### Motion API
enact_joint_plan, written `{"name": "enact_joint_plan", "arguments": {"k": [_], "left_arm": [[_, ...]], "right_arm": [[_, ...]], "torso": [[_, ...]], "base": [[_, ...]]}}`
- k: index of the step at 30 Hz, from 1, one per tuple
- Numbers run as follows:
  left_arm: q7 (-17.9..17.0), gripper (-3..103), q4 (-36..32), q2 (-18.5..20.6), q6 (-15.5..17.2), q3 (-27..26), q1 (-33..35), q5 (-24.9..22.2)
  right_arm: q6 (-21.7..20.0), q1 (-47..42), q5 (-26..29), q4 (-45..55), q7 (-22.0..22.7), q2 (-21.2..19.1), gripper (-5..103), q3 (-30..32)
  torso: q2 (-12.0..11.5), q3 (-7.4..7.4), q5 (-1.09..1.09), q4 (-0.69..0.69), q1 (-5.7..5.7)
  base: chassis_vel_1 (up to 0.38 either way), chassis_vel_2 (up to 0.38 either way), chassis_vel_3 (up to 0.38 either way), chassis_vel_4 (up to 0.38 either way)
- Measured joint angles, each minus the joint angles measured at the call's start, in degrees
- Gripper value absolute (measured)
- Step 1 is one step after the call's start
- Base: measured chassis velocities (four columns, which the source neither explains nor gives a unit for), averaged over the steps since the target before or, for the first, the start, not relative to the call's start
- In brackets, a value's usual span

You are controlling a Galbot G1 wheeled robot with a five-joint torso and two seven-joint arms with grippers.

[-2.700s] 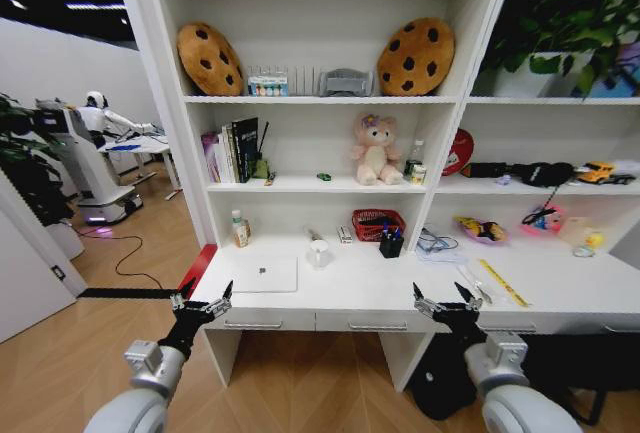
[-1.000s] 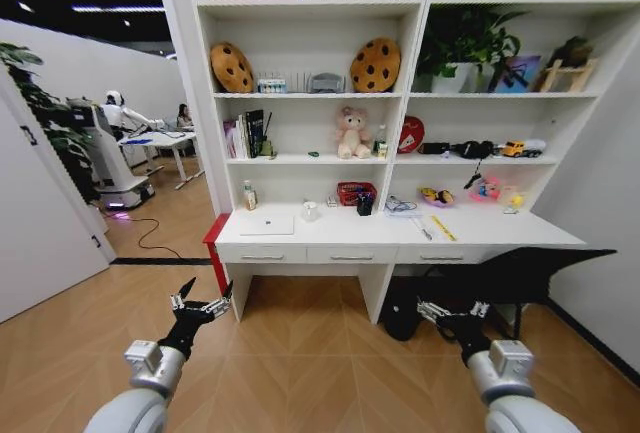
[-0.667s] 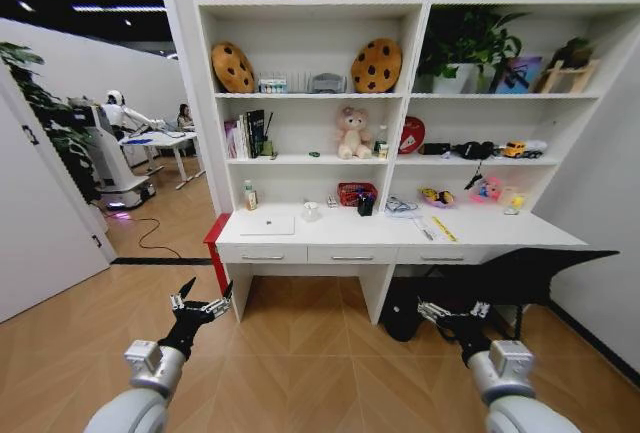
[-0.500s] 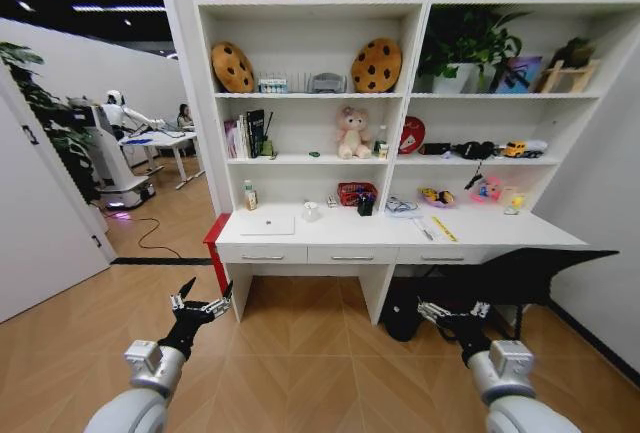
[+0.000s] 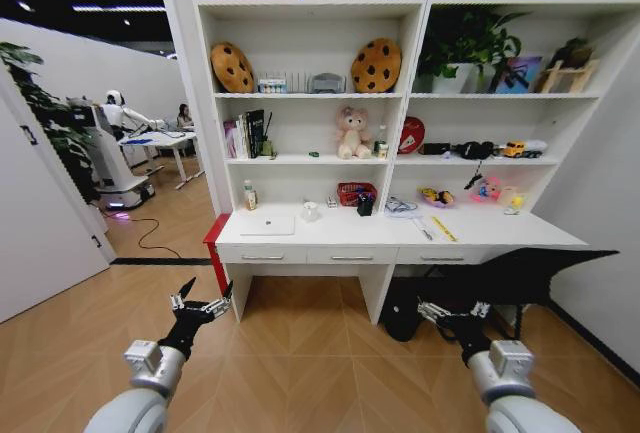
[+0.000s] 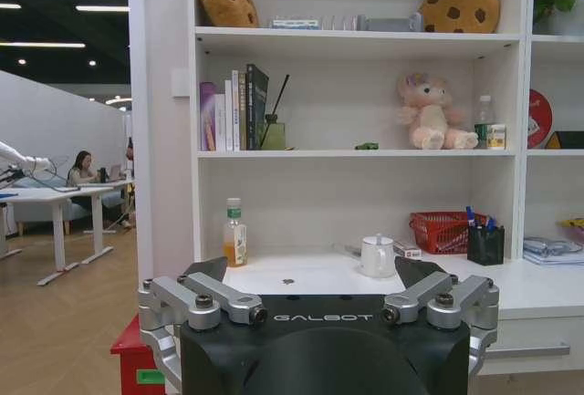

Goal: Organize the objects on the table.

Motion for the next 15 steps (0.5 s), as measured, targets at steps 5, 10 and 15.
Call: {"name": "enact_joint_plan", "arguments": {"k": [5,10,15], "left_arm": [[0.0,100,0.0,0.0,0.0,0.0,0.0,0.0],[0.0,100,0.0,0.0,0.0,0.0,0.0,0.0],[0.0,100,0.0,0.0,0.0,0.0,0.0,0.0]], "right_arm": [[0.0,0.0,0.0,0.0,0.0,0.0,100,0.0],[0.0,0.0,0.0,0.0,0.0,0.0,100,0.0],[0.0,0.0,0.0,0.0,0.0,0.0,100,0.0]], "torso": [[0.0,0.0,0.0,0.0,0.0],[0.0,0.0,0.0,0.0,0.0],[0.0,0.0,0.0,0.0,0.0]], "base": [[0.0,0.0,0.0,0.0],[0.0,0.0,0.0,0.0],[0.0,0.0,0.0,0.0]]}}
